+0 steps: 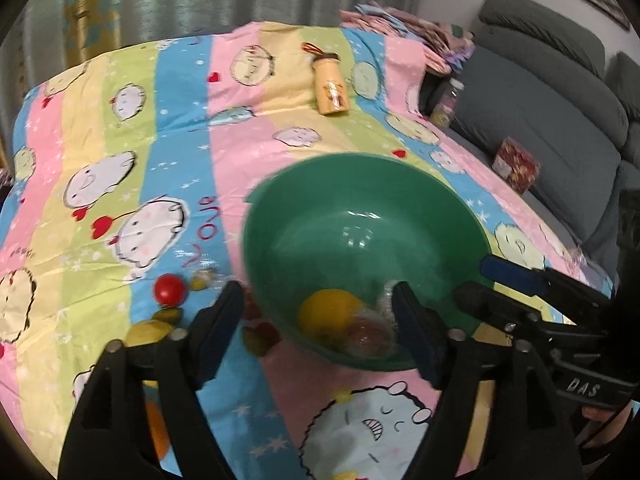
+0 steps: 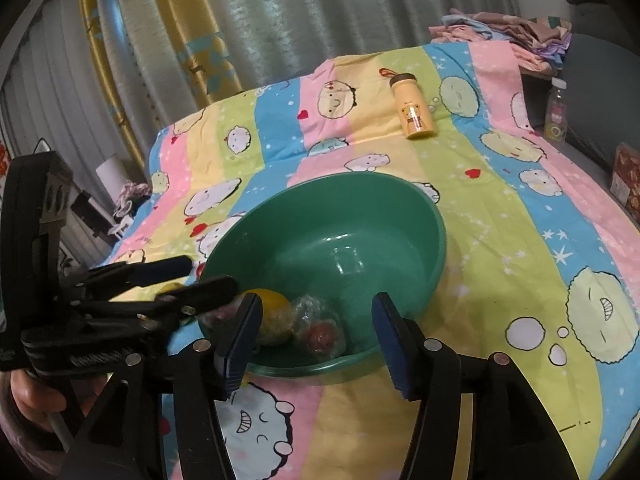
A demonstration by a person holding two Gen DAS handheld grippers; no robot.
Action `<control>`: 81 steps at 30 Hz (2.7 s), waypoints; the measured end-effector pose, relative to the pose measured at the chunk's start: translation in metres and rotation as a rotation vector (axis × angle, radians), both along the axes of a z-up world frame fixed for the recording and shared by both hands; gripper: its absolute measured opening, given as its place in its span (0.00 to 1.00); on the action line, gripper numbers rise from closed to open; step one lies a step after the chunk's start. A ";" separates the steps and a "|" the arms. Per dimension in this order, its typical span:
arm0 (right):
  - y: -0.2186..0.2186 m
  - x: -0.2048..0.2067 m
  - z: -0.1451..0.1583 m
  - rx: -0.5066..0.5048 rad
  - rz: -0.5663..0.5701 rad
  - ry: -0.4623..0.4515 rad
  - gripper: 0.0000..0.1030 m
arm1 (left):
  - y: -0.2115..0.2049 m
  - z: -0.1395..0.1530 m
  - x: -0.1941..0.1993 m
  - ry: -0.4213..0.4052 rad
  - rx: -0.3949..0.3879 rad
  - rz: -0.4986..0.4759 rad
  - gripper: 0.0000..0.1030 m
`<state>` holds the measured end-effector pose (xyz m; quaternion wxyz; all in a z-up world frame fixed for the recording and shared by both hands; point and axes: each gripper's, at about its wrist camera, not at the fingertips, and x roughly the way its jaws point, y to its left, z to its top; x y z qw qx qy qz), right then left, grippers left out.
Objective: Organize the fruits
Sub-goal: 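Lower the wrapped tomato into the green basin and open the left gripper, then withdraw the left gripper and move the right gripper toward the orange, then close the right gripper on the orange and lift it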
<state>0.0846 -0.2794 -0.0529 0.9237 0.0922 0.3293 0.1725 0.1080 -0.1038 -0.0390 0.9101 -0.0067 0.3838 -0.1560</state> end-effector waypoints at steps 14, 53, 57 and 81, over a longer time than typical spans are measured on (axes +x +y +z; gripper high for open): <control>-0.003 -0.016 0.018 0.035 0.002 -0.033 0.61 | 0.127 0.026 -0.043 -0.038 -0.110 0.313 0.87; 0.169 -0.028 -0.036 -0.072 0.518 0.148 0.65 | 0.171 -0.051 -0.079 0.164 -0.234 0.265 0.87; 0.182 -0.022 -0.042 -0.072 0.547 0.162 0.65 | 0.169 -0.056 -0.072 0.168 -0.253 0.236 0.87; 0.228 0.010 -0.067 -0.036 0.636 0.220 0.65 | 0.177 -0.075 -0.050 0.226 -0.353 0.203 0.65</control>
